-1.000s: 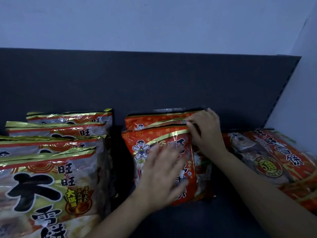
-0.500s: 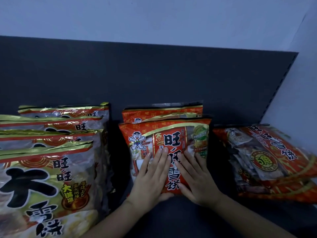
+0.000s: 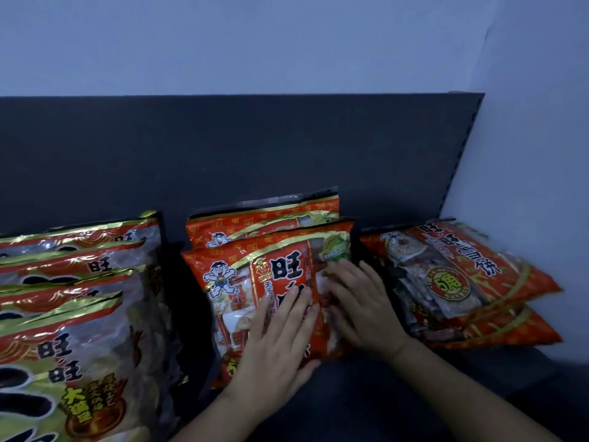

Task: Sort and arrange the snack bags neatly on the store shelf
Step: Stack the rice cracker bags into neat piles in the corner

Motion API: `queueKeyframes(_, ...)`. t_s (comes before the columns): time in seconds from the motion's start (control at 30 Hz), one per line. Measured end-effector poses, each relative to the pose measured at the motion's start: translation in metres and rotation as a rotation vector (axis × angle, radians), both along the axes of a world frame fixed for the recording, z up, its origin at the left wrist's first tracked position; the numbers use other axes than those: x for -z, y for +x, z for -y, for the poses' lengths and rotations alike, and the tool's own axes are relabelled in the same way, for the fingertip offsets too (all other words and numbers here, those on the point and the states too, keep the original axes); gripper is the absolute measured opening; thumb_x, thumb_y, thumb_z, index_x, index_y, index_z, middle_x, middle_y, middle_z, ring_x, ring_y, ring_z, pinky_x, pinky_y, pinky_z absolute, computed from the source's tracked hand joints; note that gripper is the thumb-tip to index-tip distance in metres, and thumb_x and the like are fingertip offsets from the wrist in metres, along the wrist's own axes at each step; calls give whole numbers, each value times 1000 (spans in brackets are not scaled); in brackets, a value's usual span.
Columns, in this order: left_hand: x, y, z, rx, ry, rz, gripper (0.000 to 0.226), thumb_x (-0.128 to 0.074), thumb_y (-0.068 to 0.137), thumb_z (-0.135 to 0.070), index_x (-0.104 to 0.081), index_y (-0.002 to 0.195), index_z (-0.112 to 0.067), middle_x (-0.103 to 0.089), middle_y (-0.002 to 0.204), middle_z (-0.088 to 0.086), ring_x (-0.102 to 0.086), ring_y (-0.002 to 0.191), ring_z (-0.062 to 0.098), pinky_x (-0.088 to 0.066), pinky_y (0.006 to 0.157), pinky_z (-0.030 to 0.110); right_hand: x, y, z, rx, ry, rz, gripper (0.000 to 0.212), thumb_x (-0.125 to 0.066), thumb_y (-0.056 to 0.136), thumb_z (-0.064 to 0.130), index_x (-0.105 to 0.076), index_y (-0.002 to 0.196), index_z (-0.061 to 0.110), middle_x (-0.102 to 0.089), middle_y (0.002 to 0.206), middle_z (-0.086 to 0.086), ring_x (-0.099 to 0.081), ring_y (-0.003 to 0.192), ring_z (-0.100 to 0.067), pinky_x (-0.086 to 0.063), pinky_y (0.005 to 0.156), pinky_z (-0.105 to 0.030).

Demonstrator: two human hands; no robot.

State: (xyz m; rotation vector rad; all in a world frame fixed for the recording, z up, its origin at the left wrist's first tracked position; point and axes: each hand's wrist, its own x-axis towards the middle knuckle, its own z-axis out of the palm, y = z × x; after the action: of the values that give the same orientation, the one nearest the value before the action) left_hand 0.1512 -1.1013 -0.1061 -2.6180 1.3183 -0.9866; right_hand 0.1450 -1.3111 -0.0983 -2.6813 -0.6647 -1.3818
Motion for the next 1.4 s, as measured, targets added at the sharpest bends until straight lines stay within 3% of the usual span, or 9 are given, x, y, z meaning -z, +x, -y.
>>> queueKeyframes(0.23,-34,-19,66,291,-138,-132,51,-51,82,-46,-64,119,-14,-63,122,1,-54,121,19,-27,106,47,-60,-19,69,379,457,69,25,-46,83,14,-65,95,4,-63,97,-12,-57,95,-32,-43,86,-44)
queueKeyframes(0.43,-48,-14,117,199,39,-474,69,-31,84,-62,-62,122,-13,-64,122,-2,-61,112,16,-33,109,33,-60,-44,131,746,659,-315,32,-55,84,19,-62,111,4,-56,115,-18,-49,109,-35,-34,93,-40)
queueKeyframes(0.53,-56,-15,143,207,-47,-619,86,-17,88,-70,-21,150,-10,-11,152,-8,-15,141,8,-7,113,26,-57,-49,150,774,633,-394,38,-61,85,17,-58,121,4,-55,121,-19,-45,116,-34,-30,98,-38)
queueKeyframes(0.63,-50,-9,170,140,-106,-715,92,-14,84,-71,12,150,-12,28,146,-7,27,135,8,18,108,26,-52,-52,160,721,525,-411,40,-62,87,20,-56,124,4,-55,123,-17,-48,116,-33,-31,100,-38)
queueKeyframes(0.73,-44,-1,195,79,-95,-685,95,5,76,-72,11,150,-13,23,156,6,29,139,18,20,110,32,-47,-53,164,642,480,-504,52,-54,91,38,-50,134,8,-45,140,-12,-38,131,-28,-23,110,-37)
queueKeyframes(0.97,-38,20,227,20,-393,-1267,83,-42,91,-60,6,151,-28,29,154,3,9,146,23,-5,117,43,-36,-47,173,651,448,-592,87,-11,76,71,-36,144,22,-28,153,0,-18,143,-16,-6,118,-42)
queueKeyframes(1.07,-35,18,240,102,-899,-1557,89,-66,85,-40,-3,148,-28,-6,157,6,-19,142,22,-26,115,39,-36,-47,171,632,476,-589,84,-16,78,70,-37,144,23,-29,153,0,-18,142,-14,-5,118,-41)
queueKeyframes(1.17,-41,15,247,52,-1281,-1805,80,-73,82,-20,-16,137,-22,-51,124,2,-55,108,17,-50,79,28,-41,-50,170,586,552,-562,60,-38,91,55,-44,140,21,-34,151,-1,-21,142,-16,-5,118,-39)
queueKeyframes(1.4,-56,19,249,119,-1493,-1790,49,-70,75,12,-46,112,-11,-64,101,10,-65,81,19,-54,57,28,-47,-53,167,555,710,-411,32,-59,92,21,-62,122,11,-54,136,-5,-42,131,-19,-24,110,-30)
